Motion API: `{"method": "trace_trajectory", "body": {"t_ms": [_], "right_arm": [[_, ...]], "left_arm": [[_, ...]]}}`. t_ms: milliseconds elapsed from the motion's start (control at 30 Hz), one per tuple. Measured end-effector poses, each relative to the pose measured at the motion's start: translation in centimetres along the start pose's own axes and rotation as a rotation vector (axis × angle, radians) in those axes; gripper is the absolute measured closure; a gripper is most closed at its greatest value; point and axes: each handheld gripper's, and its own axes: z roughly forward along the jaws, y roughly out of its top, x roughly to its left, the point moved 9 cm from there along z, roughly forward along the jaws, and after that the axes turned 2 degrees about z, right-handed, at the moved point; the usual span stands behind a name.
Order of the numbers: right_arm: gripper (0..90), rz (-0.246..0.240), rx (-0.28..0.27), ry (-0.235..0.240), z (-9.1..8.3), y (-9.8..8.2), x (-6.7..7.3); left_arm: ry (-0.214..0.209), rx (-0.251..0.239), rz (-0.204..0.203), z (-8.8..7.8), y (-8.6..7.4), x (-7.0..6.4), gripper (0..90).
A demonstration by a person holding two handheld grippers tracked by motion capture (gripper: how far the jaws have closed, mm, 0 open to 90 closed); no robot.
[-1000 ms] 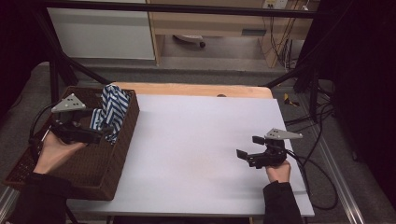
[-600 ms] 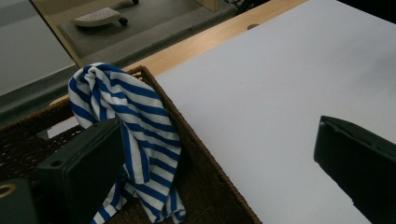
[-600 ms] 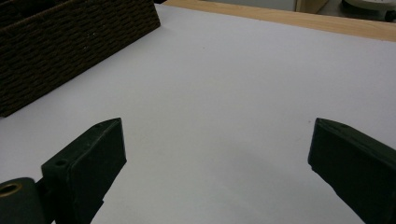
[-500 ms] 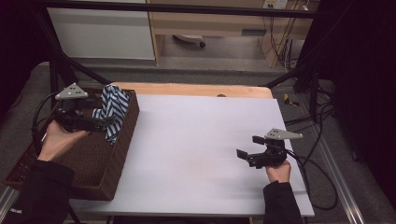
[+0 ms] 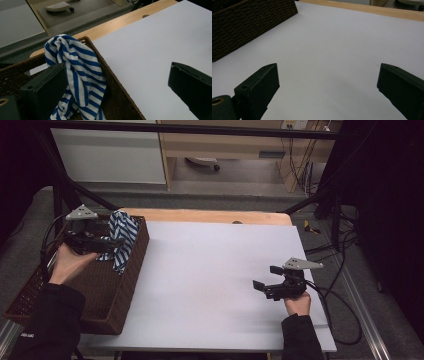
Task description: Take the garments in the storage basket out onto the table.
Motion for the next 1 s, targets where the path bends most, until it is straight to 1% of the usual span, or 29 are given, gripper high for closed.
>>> {"method": "trace_trajectory", "body": {"t_ms": [67,167,300,500,667,733,1000], "right_arm": [[4.5,0.000,0.001,-0.001,0.0,0.0,0.0],[4.5,-0.001,0.003,-0.001,0.0,0.0,0.0],[4.5,-0.003,0.004,-0.002,0.1,-0.1,0.0],[4.5,-0.004,0.005,-0.001,0.1,-0.1,0.0],[4.5,-0.009,0.009,-0.003,0.2,-0.1,0.0],[4.5,-0.007,0.009,-0.003,0.2,-0.1,0.0],[4.5,-0.009,0.011,-0.004,0.2,-0.2,0.0]], "left_arm": [[0.011,0.003,-0.009,0.4,-0.1,0.3,1.6],[0.019,0.011,-0.011,0.7,-0.2,0.6,1.6],[0.034,0.021,-0.017,1.6,-0.4,1.2,1.6],[0.051,0.039,-0.008,2.5,-0.8,1.8,1.7],[0.065,0.054,-0.022,3.4,-1.2,2.4,2.0],[0.071,0.062,-0.021,3.6,-1.4,2.7,2.1],[0.093,0.067,-0.045,4.7,-1.8,3.8,2.7]]}}
